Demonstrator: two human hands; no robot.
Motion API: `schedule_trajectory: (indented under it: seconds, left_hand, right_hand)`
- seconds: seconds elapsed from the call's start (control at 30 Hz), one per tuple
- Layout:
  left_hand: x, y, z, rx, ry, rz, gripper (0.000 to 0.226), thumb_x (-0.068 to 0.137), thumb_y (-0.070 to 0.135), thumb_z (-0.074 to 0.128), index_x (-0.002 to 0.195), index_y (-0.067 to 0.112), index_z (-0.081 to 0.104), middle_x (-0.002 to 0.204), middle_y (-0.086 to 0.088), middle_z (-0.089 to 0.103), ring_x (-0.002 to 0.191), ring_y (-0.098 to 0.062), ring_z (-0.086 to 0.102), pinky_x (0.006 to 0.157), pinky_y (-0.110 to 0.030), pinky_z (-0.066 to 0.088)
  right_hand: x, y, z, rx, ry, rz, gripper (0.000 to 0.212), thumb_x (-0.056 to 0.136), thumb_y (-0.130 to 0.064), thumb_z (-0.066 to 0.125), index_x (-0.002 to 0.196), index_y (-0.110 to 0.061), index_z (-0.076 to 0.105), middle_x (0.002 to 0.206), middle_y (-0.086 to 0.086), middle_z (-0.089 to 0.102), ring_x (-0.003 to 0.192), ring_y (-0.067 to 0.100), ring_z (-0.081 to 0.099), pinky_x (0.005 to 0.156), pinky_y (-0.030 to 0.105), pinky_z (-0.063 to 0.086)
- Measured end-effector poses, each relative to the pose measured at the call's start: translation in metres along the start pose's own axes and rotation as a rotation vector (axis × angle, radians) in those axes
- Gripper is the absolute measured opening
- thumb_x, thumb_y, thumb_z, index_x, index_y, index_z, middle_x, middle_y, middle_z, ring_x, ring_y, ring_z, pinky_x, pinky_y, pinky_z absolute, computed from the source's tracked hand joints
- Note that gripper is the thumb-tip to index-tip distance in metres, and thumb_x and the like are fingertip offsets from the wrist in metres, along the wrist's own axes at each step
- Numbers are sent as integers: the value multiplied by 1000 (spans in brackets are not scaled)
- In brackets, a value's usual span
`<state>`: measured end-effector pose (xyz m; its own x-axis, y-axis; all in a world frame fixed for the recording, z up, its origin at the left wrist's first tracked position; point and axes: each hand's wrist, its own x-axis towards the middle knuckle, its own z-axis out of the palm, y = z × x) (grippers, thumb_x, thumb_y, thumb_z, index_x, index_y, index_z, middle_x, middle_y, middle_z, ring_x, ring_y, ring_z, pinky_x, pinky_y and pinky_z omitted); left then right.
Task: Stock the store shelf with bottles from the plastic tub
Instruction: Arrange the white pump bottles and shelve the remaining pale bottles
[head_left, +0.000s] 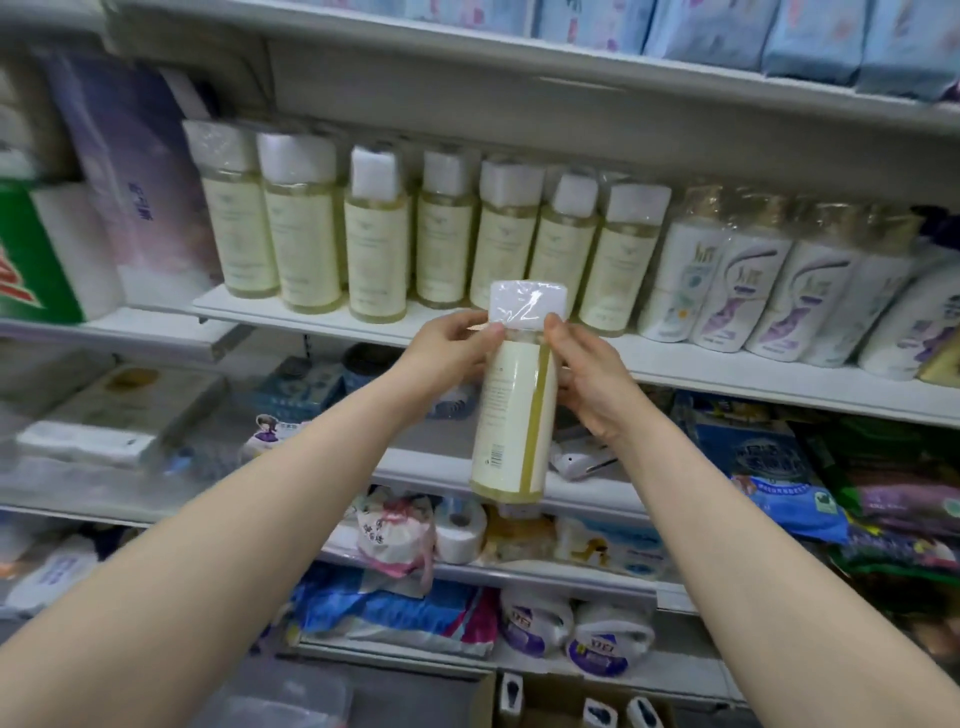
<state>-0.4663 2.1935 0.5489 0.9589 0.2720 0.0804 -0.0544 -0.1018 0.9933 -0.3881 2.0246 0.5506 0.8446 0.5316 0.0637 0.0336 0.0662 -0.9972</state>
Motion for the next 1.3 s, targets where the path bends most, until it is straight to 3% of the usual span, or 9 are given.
schedule_trajectory:
  seconds: [0.07,0.2,0.37,0.43,0.57,0.73,1.0,1.2,1.3]
  left_hand:
    - [4,5,-18,63,-11,39,60,84,37,72,136,13,55,119,-5,70,108,-19,69,95,-39,55]
    - [9,18,-50,200,4,103,86,64,55,76,139,20,54,122,6,68,108,-11,67,96,-43,55]
    - [19,28,-77,280,10,186,67,81,29,79,141,21,50,121,8,65,103,-8,64,93,-27,51]
    - [24,27,-87,304,17,219,62,82,28,79,138,23,53,119,10,64,99,-5,63,90,-25,51]
    - [37,27,-103,325,-5,271,52,83,26,77,131,25,59,119,11,66,94,-3,63,91,-27,53]
    - [51,30,-115,338,22,339,57,83,26,77,136,24,57,122,10,66,102,-4,62,91,-24,51]
    - [77,28,-119,401,92,412,63,81,25,79,139,21,54,128,8,64,110,-9,61,97,-28,50]
    - [88,23,-115,432,131,436,57,83,26,77,135,22,56,120,12,65,107,-5,61,87,-14,47]
    - [91,20,-110,461,174,445,61,84,27,76,140,20,52,123,9,65,109,-6,60,91,-19,48]
  right_hand:
    - [12,-6,14,8,45,-28,47,92,-48,64,121,-12,61,110,7,75,96,24,72,70,32,56]
    - [35,-19,43,-20,108,-77,45,91,-48,66,119,-13,61,112,8,74,98,26,73,80,41,60]
    - [52,-34,74,-68,162,-160,35,91,-45,68,114,-19,63,112,5,72,101,22,72,90,45,59]
    - [56,-37,84,-82,180,-185,28,91,-44,69,109,-24,63,108,2,73,100,21,72,90,47,59]
    - [65,-38,99,-108,200,-207,45,84,-52,73,115,-21,62,110,3,73,104,23,70,93,53,56]
    - [77,-48,109,-116,200,-238,49,79,-56,74,116,-26,62,112,-1,72,106,23,69,94,52,56]
    - [100,-50,109,-87,169,-271,27,90,-39,71,113,-30,62,112,3,73,107,23,69,97,51,54]
    - [113,-44,105,-48,163,-260,34,91,-38,70,121,-26,60,116,3,72,112,24,67,98,49,54]
    - [118,-43,105,-46,174,-258,39,92,-39,69,125,-25,57,118,3,71,112,23,67,96,46,56]
